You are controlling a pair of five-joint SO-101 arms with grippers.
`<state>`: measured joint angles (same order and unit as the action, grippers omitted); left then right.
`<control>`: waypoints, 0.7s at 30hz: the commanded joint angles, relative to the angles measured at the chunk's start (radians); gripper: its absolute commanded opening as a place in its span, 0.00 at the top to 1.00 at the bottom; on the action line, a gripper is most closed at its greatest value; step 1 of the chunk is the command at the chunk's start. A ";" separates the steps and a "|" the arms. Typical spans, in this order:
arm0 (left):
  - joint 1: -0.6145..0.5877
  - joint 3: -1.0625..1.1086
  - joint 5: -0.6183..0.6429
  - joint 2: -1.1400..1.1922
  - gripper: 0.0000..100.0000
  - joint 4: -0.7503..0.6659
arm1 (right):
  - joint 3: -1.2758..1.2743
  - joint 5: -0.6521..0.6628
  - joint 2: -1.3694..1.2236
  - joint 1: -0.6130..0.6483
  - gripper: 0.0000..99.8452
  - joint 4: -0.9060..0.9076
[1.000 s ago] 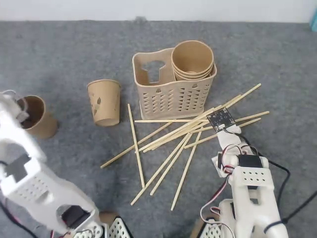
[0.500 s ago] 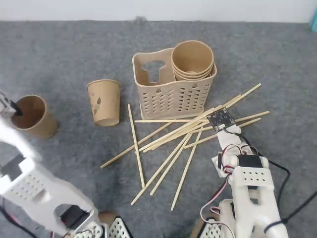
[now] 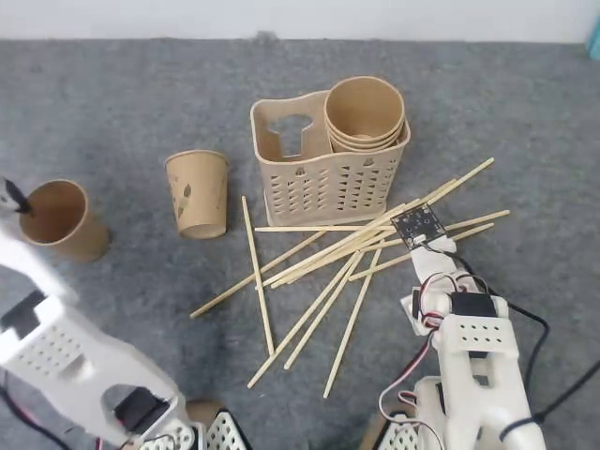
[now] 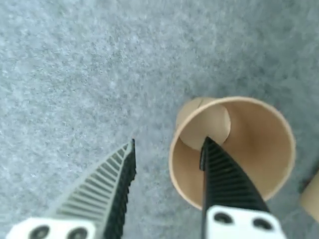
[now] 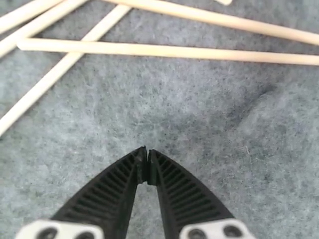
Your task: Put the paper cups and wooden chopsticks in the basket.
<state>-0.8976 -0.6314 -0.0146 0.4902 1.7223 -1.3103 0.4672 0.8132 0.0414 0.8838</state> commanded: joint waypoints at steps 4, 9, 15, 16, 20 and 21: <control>0.002 0.031 -0.017 0.060 0.80 -0.008 | 0.003 0.006 0.036 0.007 0.99 0.004; 0.014 0.024 0.015 0.103 0.91 -0.020 | 0.003 0.003 0.036 0.007 0.99 0.005; 0.051 0.016 -0.049 0.098 0.99 0.006 | 0.003 0.002 0.036 0.007 0.99 0.005; 0.058 0.012 -0.066 0.091 0.99 0.029 | 0.003 0.002 0.036 0.007 0.99 0.004; 0.072 0.015 -0.071 0.025 0.99 0.032 | 0.003 0.002 0.036 0.007 0.99 0.001; 0.072 0.015 -0.068 0.003 0.99 0.032 | 0.003 0.002 0.036 0.007 0.99 0.001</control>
<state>-0.8424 -0.5992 -0.0729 0.5884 1.7223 -1.3103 0.4672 0.8132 0.0414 0.8838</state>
